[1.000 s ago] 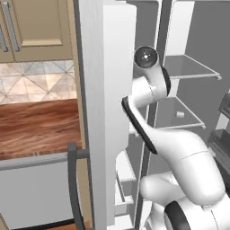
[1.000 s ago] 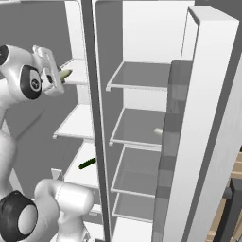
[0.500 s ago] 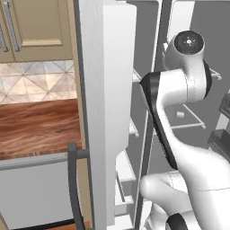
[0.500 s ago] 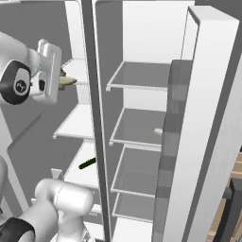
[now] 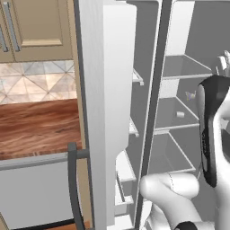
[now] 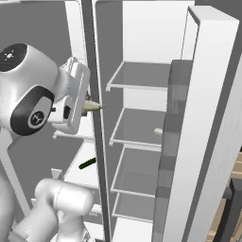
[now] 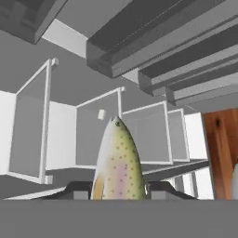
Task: Pick up the frozen fish from the freezer, place it on any shelf in the fridge, and close the fridge and freezer doors when done.
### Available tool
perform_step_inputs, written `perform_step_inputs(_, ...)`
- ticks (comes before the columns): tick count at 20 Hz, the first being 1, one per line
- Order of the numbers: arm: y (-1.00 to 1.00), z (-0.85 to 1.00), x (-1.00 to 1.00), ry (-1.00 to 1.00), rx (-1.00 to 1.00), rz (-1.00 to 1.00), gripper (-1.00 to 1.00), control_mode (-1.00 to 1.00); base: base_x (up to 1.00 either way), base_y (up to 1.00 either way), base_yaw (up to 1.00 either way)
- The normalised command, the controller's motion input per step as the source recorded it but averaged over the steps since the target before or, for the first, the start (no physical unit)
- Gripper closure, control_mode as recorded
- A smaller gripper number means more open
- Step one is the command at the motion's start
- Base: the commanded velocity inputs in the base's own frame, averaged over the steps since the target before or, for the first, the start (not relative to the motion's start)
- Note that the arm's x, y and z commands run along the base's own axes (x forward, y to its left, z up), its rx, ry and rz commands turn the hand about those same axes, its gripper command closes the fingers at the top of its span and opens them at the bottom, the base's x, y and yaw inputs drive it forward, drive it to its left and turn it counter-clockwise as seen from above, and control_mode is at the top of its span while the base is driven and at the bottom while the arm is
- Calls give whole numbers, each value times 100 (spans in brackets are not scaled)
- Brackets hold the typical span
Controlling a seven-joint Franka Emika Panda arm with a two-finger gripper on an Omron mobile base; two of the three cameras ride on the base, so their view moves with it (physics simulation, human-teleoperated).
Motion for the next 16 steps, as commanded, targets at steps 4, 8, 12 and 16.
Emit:
perform_step_inputs(4,-100,0,15,-7,-16,7,100,-100,0,0,0)
perform_step_inputs(8,-100,0,74,-1,-17,20,100,-100,0,0,0)
perform_step_inputs(12,-92,0,100,2,-23,24,100,-100,0,0,0)
perform_step_inputs(16,-23,1,93,0,-40,15,100,-100,0,0,0)
